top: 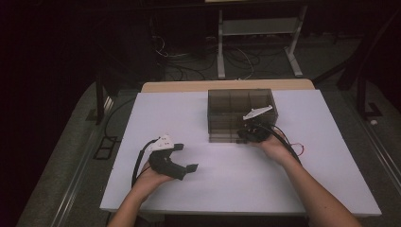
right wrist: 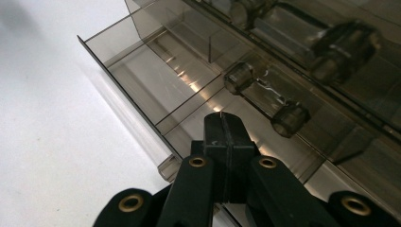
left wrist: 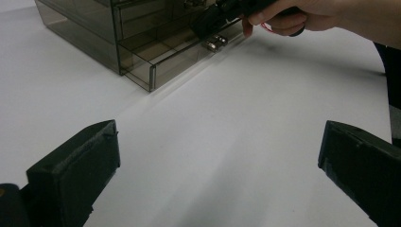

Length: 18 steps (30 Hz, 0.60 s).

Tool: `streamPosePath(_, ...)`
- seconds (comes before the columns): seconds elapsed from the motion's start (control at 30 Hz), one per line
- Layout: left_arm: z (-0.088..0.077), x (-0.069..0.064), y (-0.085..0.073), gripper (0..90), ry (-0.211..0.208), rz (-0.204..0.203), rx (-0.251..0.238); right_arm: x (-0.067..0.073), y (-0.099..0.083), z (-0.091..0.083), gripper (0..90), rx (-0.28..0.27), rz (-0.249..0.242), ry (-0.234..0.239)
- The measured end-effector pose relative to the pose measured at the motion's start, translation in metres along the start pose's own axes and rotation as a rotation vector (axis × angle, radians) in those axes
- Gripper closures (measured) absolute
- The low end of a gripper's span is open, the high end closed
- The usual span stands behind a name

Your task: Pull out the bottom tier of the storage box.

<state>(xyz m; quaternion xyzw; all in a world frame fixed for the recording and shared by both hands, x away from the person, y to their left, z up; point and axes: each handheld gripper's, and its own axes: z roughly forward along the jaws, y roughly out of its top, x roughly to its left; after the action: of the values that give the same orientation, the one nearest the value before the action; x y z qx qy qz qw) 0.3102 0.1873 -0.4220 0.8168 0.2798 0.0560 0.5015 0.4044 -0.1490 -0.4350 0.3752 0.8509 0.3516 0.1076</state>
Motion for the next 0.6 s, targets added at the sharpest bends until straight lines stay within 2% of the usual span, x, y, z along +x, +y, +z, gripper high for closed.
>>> streamPosePath(0.6,0.0003,-0.0001,0.0,0.0,0.0,0.002,0.002,0.0052,-0.002,-0.0017,89.4,0.026,-0.025,0.024)
